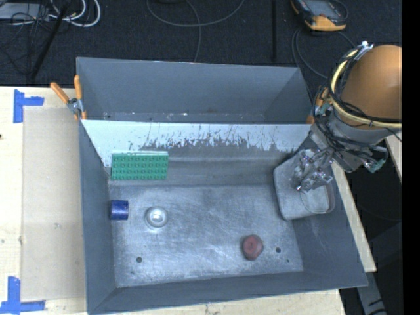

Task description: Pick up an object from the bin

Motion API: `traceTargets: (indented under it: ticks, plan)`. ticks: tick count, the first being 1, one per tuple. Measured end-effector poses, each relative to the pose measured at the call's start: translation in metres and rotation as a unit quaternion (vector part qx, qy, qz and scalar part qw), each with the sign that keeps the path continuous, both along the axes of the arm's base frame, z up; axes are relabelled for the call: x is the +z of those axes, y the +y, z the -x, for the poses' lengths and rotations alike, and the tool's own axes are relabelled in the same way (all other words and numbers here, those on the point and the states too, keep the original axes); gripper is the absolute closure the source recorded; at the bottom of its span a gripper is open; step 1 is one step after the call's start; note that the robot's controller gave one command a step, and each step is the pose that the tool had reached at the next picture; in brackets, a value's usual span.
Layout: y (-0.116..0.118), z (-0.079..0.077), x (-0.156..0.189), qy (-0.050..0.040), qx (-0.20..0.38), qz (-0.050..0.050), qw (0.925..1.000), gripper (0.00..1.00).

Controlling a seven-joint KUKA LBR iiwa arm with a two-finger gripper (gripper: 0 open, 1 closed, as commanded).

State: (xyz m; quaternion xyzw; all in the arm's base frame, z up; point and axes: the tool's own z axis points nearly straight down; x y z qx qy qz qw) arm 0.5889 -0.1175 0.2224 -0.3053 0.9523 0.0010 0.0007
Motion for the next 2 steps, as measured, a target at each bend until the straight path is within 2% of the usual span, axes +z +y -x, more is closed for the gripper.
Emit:
traceTargets:
  ticks: [1, 2]
  plan:
    - [0.0, 0.0, 0.0, 0.0001, -0.001, 0.0, 1.0, 1.0]
    - [-0.024, 0.012, -0.074, -0.0027, 0.207, 0.0, 0.9782, 1.0]
